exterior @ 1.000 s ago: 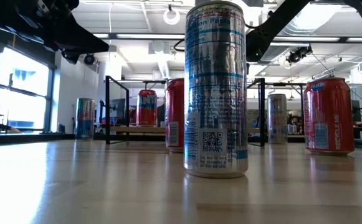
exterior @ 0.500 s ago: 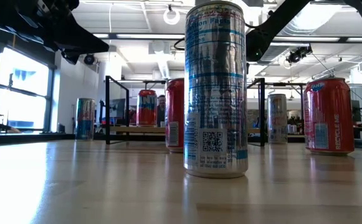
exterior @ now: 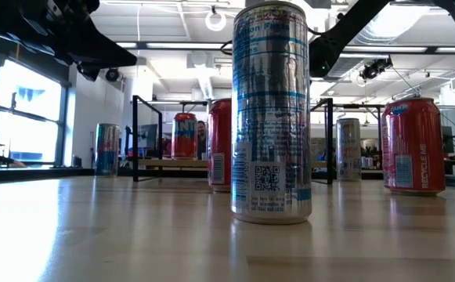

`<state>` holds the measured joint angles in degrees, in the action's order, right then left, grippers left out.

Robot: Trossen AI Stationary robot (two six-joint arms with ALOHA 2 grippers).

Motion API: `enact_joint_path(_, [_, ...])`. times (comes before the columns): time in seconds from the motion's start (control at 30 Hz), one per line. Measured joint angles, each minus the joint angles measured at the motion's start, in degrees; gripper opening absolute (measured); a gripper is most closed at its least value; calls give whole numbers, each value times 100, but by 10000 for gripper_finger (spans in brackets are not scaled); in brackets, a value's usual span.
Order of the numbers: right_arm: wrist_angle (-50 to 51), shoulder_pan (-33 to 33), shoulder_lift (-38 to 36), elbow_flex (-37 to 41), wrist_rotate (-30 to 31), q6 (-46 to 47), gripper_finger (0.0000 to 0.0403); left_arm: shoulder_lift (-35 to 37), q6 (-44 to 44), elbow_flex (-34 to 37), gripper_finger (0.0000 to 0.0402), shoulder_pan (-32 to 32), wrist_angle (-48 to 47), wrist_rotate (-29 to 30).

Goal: Place canned beverage on shelf
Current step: Put the bottom white yellow soda can on the shelf

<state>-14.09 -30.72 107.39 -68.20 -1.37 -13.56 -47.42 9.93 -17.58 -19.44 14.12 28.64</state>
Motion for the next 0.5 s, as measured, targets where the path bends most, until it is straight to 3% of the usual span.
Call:
enact_joint_path(0.23, [223,0,-2,2,-84,1,0,0,92,0,0,0,-101,0])
enact_joint_path(0.5, [-287,8,55,1,-185,2,0,0,52,0,0,2,-73,39])
